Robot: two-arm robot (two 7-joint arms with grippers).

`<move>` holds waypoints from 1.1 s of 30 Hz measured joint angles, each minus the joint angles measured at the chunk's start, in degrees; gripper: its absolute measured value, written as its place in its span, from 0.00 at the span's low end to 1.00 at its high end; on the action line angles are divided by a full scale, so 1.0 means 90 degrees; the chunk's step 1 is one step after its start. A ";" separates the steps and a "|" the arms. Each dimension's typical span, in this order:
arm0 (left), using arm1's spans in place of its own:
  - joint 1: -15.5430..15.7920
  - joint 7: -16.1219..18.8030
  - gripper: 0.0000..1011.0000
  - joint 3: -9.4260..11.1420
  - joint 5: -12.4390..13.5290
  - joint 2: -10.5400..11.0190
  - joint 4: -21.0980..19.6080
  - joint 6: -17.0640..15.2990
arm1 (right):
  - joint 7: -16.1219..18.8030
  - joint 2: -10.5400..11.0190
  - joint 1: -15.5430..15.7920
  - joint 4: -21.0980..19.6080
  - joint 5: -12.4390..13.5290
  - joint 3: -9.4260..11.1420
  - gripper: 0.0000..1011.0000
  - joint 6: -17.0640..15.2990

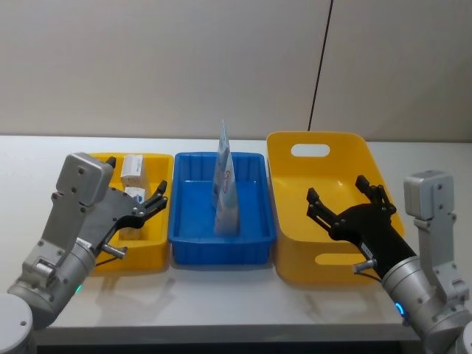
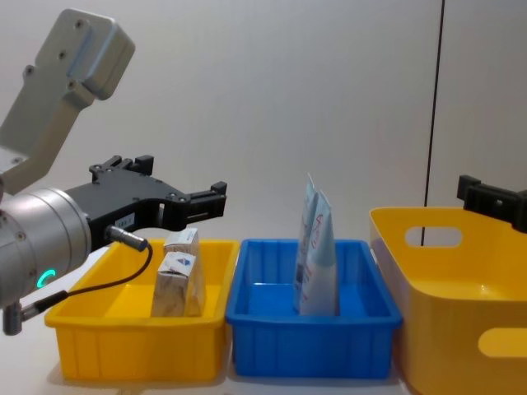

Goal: Bimanual collaborative sorting of washing and personal care products

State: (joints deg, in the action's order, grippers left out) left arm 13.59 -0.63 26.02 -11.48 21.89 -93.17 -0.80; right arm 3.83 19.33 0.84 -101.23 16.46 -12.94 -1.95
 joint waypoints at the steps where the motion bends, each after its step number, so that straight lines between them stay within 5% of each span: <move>1: 0.0000 0.0000 0.99 0.0000 0.0000 0.0000 0.0000 0.0000 | 0.0000 0.0000 0.0000 0.0000 0.0000 0.0000 0.99 0.0000; 33: 0.0000 0.0000 0.99 0.0000 0.0000 0.0000 0.0000 0.0000 | 0.0000 0.0000 0.0000 0.0000 0.0000 0.0000 0.99 0.0000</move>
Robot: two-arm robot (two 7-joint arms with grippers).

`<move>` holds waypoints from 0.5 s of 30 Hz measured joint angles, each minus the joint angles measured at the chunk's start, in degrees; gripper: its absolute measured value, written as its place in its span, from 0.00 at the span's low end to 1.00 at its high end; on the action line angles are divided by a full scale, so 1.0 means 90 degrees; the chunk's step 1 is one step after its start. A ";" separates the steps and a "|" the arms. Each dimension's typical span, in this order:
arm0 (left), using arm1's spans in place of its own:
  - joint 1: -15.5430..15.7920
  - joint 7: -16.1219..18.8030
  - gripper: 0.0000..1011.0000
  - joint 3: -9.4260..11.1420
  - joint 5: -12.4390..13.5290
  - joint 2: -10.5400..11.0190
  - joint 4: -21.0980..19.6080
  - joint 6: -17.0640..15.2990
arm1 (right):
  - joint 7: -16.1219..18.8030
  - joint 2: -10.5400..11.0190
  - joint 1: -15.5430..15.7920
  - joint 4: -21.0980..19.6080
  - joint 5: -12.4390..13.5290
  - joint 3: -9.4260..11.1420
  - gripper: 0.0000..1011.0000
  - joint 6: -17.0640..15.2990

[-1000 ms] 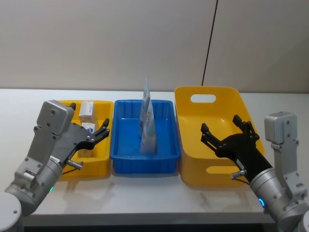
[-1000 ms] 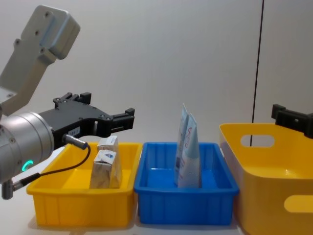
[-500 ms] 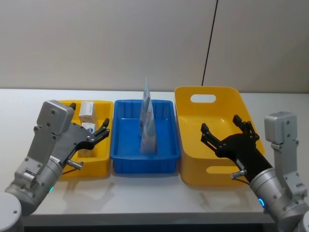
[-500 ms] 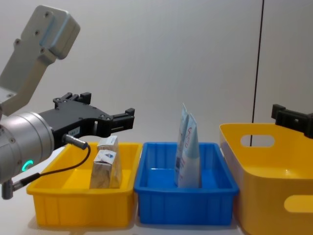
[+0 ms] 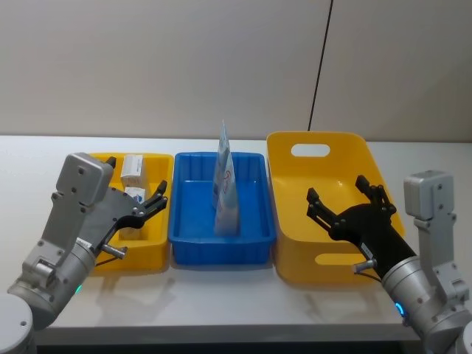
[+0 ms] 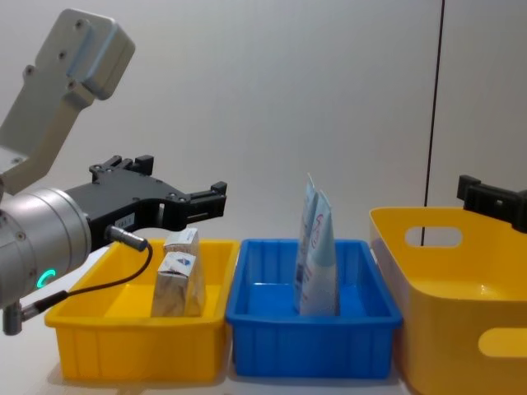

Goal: Bimanual collaborative sorting of washing and personal care products

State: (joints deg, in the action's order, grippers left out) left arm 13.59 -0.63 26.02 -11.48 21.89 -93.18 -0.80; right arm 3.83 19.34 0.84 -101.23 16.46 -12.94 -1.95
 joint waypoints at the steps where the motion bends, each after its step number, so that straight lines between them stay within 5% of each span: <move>1: 0.0000 -0.0001 0.99 0.0000 0.0000 -0.0001 0.0001 -0.0001 | 0.0000 0.0000 0.0000 0.0000 0.0000 0.0000 0.99 0.0000; 15: 0.0241 -0.0198 0.99 0.0059 -0.0052 -0.0102 0.0198 -0.0571 | 0.0000 0.0000 0.0000 0.0000 0.0000 0.0000 0.99 0.0000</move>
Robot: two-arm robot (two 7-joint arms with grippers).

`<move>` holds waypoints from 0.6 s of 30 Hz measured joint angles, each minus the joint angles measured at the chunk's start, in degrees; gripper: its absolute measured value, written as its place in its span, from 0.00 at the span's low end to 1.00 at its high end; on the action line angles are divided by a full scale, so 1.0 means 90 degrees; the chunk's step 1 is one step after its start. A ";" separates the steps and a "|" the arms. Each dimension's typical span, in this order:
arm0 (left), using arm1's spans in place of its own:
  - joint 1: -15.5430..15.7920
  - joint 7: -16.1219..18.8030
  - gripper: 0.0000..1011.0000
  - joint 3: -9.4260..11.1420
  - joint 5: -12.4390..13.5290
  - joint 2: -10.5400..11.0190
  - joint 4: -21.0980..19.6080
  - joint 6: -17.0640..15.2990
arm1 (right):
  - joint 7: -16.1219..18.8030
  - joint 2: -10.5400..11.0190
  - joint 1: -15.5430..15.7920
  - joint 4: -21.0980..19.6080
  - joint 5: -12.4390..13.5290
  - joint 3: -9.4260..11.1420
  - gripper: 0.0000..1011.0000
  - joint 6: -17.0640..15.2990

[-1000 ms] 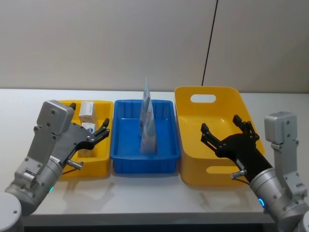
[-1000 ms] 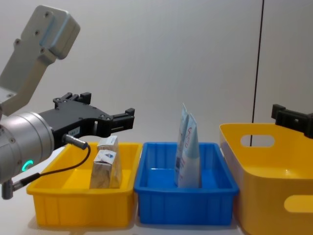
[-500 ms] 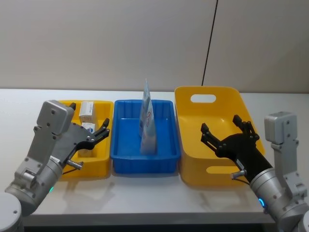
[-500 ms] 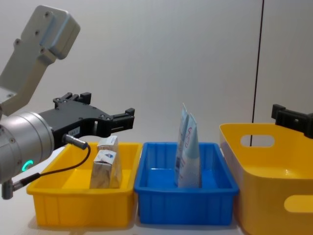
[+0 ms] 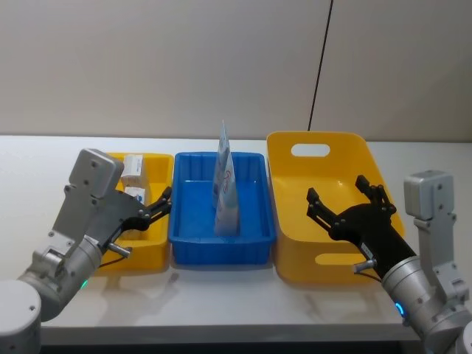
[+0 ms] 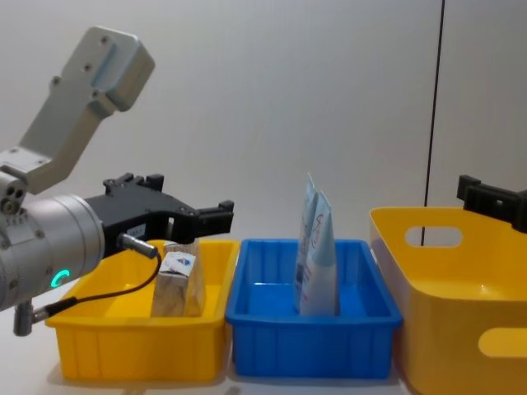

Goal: Bimanual collaborative sorting of washing and personal care products

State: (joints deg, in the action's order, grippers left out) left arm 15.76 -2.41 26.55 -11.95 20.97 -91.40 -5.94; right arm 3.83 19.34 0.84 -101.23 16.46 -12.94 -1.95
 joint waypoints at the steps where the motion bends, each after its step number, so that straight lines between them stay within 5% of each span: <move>1: 0.0041 -0.0029 0.99 0.0009 -0.0016 -0.0011 0.0018 -0.0128 | 0.0000 0.0000 0.0000 0.0000 0.0000 0.0000 0.99 0.0000; 18: 0.0582 -0.0119 0.99 0.0153 -0.0001 -0.0141 0.0108 -0.2023 | 0.0000 0.0000 0.0000 0.0000 0.0000 0.0000 0.99 0.0000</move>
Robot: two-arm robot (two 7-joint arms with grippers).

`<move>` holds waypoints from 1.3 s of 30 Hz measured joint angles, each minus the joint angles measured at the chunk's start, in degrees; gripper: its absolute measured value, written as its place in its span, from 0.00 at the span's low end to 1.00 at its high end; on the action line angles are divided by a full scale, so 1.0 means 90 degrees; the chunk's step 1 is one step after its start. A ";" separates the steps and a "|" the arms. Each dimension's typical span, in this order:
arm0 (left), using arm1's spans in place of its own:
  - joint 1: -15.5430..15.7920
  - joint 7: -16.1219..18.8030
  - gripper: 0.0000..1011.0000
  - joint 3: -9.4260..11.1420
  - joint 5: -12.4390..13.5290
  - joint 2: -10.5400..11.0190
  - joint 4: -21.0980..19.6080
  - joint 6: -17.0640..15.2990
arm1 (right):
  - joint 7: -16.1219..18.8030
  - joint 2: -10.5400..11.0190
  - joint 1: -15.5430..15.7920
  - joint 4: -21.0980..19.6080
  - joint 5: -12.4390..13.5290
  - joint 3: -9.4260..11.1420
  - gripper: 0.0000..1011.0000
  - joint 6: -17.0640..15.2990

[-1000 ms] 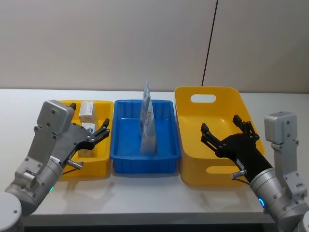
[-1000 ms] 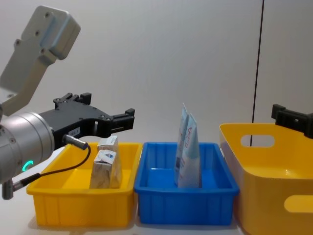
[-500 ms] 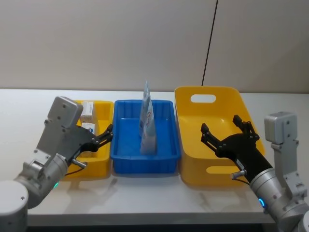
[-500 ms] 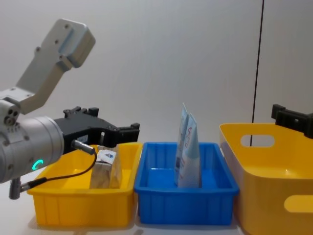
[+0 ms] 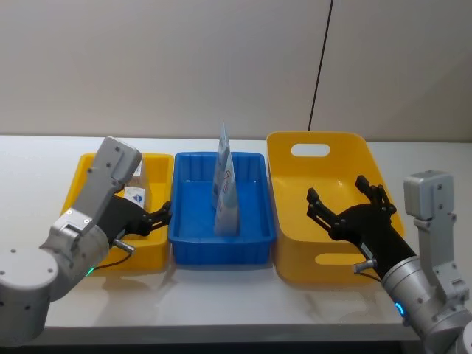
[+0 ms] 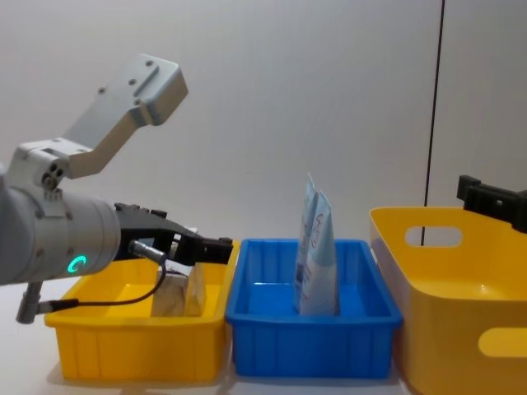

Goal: Bimanual collaborative sorting of washing and personal care products

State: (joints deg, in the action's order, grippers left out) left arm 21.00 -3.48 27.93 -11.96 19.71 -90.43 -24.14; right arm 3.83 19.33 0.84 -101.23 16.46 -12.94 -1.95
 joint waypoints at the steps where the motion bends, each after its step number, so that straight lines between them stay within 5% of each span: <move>1: 0.0022 0.0015 0.99 0.0009 0.0017 -0.0007 0.0003 -0.0074 | 0.0000 0.0000 0.0000 0.0000 0.0000 0.0000 0.99 0.0000; 15: 0.0320 0.0418 0.99 0.0063 0.0321 -0.0246 0.0185 -0.1017 | 0.0000 0.0000 0.0000 0.0000 0.0000 0.0000 0.99 0.0000; 39: 0.0577 0.0497 0.99 -0.0153 0.0318 -0.0661 0.0992 -0.1161 | 0.0000 0.0000 0.0000 0.0000 0.0000 0.0000 0.99 0.0000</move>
State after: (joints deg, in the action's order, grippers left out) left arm 26.19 0.99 26.55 -9.10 13.75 -81.50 -34.60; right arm 3.83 19.34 0.84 -101.23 16.47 -12.94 -1.95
